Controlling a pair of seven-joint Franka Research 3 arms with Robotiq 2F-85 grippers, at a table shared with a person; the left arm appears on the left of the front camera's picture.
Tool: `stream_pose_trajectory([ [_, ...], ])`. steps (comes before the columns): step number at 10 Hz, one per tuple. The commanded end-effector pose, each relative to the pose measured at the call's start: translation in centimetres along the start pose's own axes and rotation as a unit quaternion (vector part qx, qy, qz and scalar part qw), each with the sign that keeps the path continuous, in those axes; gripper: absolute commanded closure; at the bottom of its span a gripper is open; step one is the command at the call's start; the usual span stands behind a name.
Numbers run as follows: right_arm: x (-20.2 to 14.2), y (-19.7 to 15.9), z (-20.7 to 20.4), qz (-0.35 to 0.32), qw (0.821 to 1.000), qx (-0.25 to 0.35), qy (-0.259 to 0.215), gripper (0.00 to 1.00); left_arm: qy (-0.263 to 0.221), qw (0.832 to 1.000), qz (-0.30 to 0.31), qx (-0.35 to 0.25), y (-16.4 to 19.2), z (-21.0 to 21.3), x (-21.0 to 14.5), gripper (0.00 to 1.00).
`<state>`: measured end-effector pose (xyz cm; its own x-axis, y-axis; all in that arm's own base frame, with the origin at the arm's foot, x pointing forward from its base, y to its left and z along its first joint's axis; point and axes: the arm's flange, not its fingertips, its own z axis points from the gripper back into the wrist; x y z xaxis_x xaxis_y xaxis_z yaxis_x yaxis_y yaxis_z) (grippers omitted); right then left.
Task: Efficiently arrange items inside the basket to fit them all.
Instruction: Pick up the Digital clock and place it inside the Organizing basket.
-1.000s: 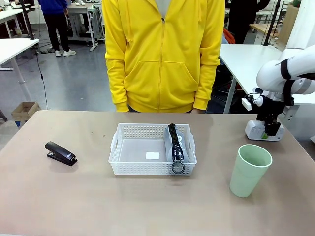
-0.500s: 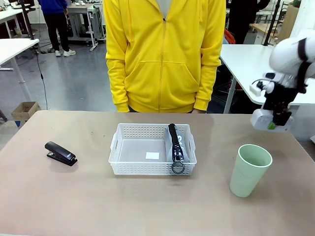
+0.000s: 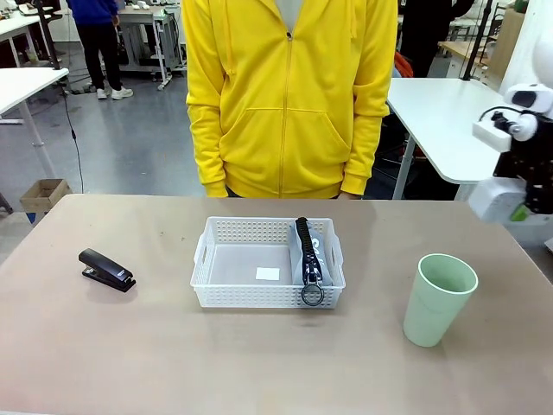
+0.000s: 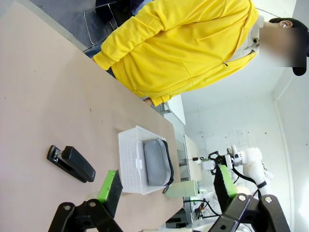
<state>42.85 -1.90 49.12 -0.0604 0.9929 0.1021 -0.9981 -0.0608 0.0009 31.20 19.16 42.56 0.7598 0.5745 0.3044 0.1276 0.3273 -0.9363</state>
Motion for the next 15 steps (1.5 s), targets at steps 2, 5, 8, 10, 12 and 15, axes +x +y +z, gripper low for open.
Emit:
stream_pose_trajectory([
  [2, -0.7, 3.3, -0.8, -0.03, 0.999, -0.016, 0.005, 1.0, -0.006, 1.0, -0.01, -0.01, 0.0, -0.1, 0.0, 0.0],
  [5, 0.0, 2.0, 0.2, 0.013, 1.0, 0.003, 0.0, 1.0, -0.006, 1.0, -0.01, -0.01, 0.0, -0.1, 0.0, 0.0],
  [8, 0.2, 2.6, -0.4, 0.015, 1.0, 0.006, -0.005, 0.45, -0.006, 1.0, -0.01, -0.01, 0.0, -0.1, 0.0, 0.0],
  [10, 2.4, 2.8, 2.3, -0.021, 0.999, -0.017, -0.045, 0.45, -0.006, 1.0, -0.01, -0.01, 0.0, -0.1, 0.0, 0.0],
  [12, 6.2, 4.0, 5.1, -0.069, 0.995, -0.039, -0.065, 0.45, -0.006, 1.0, -0.01, -0.01, 0.0, -0.1, 0.0, 0.0],
  [15, 15.5, 3.7, 7.3, -0.224, 0.967, -0.034, -0.119, 0.45, -0.006, 1.0, -0.01, -0.01, 0.0, -0.1, 0.0, 0.0],
])
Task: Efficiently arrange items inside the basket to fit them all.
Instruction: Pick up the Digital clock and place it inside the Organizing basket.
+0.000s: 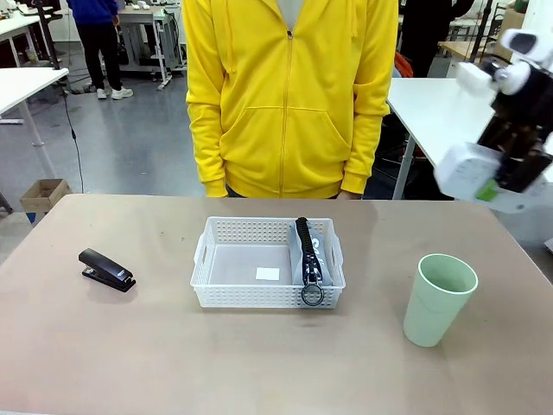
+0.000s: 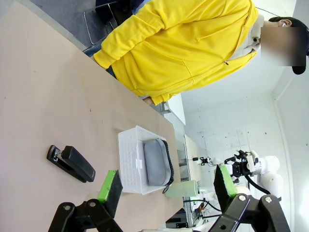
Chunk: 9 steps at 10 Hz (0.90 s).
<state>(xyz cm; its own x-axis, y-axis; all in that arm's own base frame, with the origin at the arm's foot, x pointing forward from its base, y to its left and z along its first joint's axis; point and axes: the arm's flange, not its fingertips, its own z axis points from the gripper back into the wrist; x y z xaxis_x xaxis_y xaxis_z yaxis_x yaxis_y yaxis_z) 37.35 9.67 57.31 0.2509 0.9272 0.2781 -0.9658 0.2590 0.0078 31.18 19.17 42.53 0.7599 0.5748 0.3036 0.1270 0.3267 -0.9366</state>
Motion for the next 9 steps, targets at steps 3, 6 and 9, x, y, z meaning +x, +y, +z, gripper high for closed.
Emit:
stream_pose_trajectory([
  [3, 12.8, 0.8, -3.2, -0.092, 0.995, 0.0, -0.043, 0.45, -0.006, 1.0, -0.01, -0.01, 0.0, -0.2, 0.0, 0.0],
  [6, 20.5, -0.7, -12.7, -0.131, 0.99, 0.053, -0.024, 0.45, -0.006, 1.0, -0.01, -0.01, 0.0, -0.2, 0.0, 0.0],
  [9, 24.6, -1.0, -20.3, -0.161, 0.985, 0.041, -0.04, 0.45, -0.006, 1.0, -0.01, -0.01, 0.0, -0.2, 0.0, 0.0],
])
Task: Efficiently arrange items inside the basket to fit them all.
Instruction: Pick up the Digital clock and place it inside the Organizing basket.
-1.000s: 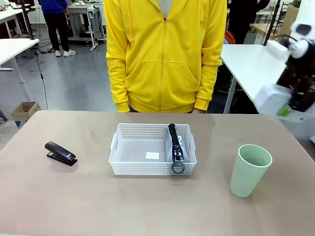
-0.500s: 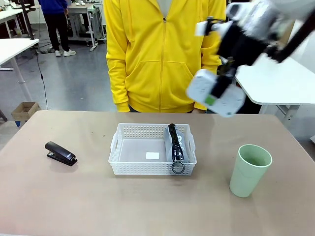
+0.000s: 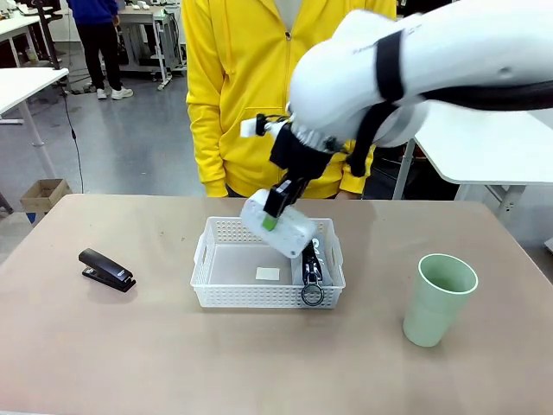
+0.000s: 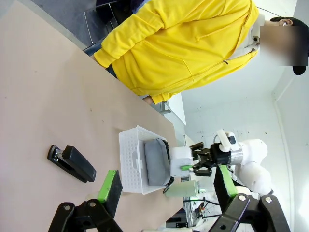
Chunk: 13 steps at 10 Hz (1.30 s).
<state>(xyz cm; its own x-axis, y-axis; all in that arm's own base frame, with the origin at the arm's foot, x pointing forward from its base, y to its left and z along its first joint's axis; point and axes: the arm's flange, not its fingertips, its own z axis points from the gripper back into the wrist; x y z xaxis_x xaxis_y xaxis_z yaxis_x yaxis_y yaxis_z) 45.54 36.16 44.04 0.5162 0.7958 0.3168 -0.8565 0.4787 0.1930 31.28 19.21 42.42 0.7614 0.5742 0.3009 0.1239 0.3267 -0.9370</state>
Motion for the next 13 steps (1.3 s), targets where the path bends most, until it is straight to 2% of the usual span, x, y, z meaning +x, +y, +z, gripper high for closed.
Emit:
stream_pose_trajectory([
  [1, 2.2, 0.8, -2.3, -0.018, 1.0, -0.009, -0.005, 0.45, -0.007, 1.0, -0.011, -0.011, -0.1, -0.1, -0.1, 0.0],
  [2, 2.3, 0.8, -4.1, -0.018, 1.0, -0.016, 0.011, 0.45, -0.007, 1.0, -0.011, -0.011, -0.1, -0.1, -0.1, 0.0],
  [4, 2.5, 0.6, -6.3, 0.009, 0.999, 0.018, 0.033, 0.45, -0.007, 1.0, -0.011, -0.011, -0.1, -0.1, -0.1, 0.0],
  [9, 2.3, -0.1, -5.5, 0.011, 0.999, 0.03, 0.03, 0.45, -0.007, 1.0, -0.011, -0.011, -0.1, -0.1, -0.1, 0.0],
  [13, 2.2, 0.0, -6.6, 0.002, 0.999, 0.019, 0.032, 0.45, -0.007, 1.0, -0.011, -0.011, -0.1, -0.1, -0.1, 0.0],
])
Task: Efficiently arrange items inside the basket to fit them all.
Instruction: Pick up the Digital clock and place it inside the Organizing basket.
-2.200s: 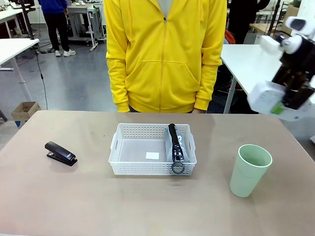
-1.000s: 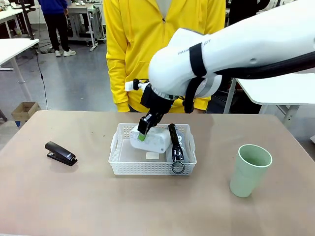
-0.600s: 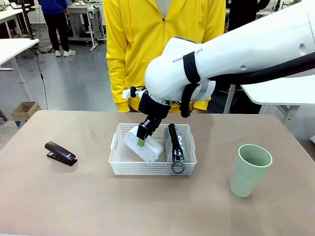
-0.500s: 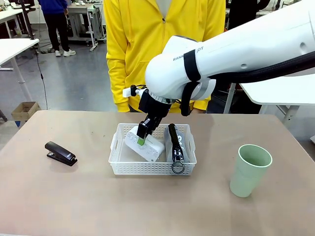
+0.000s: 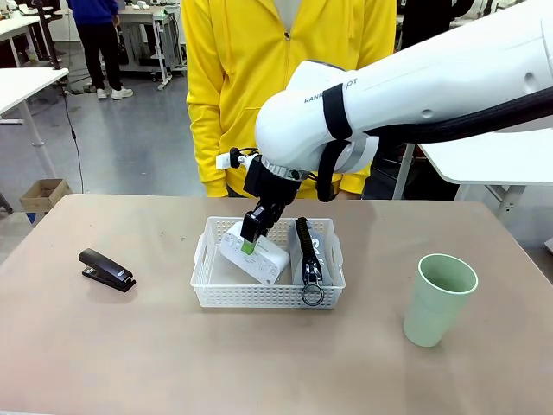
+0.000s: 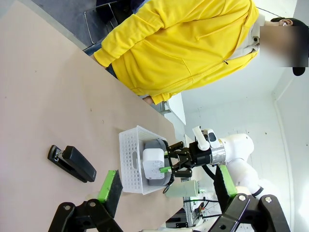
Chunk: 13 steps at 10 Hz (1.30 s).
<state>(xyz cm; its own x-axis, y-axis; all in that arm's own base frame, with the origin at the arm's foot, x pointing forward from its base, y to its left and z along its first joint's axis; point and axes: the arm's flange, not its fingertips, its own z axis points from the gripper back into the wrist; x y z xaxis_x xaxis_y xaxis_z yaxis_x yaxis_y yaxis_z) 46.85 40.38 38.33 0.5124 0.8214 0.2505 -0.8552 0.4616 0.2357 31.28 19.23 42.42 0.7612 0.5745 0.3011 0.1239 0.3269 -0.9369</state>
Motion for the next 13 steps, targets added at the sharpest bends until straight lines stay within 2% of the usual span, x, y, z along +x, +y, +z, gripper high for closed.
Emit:
stream_pose_trajectory([
  [1, 0.0, 0.0, 0.1, 0.0, 1.0, -0.001, -0.001, 0.45, -0.006, 1.0, -0.011, -0.011, -0.1, -0.1, -0.1, 0.0],
  [5, 1.1, -1.2, -3.4, 0.0, 1.0, 0.006, 0.025, 0.45, -0.006, 1.0, -0.011, -0.011, -0.1, -0.1, -0.1, 0.0],
  [8, 1.4, -1.5, -3.8, -0.009, 1.0, 0.002, 0.025, 0.45, -0.006, 1.0, -0.011, -0.011, -0.1, -0.1, -0.1, 0.0],
  [9, 1.4, -1.5, -3.8, -0.008, 1.0, 0.001, 0.026, 0.4, -0.006, 1.0, -0.011, -0.011, -0.1, -0.1, -0.1, 0.0],
  [10, 1.4, -1.6, -4.0, -0.005, 0.999, 0.001, 0.033, 0.0, -0.006, 1.0, -0.011, -0.011, -0.1, -0.1, -0.1, 0.0],
  [13, 1.1, -1.7, -3.9, -0.004, 1.0, 0.01, 0.029, 0.0, -0.006, 1.0, -0.011, -0.011, -0.1, -0.1, -0.1, 0.0],
])
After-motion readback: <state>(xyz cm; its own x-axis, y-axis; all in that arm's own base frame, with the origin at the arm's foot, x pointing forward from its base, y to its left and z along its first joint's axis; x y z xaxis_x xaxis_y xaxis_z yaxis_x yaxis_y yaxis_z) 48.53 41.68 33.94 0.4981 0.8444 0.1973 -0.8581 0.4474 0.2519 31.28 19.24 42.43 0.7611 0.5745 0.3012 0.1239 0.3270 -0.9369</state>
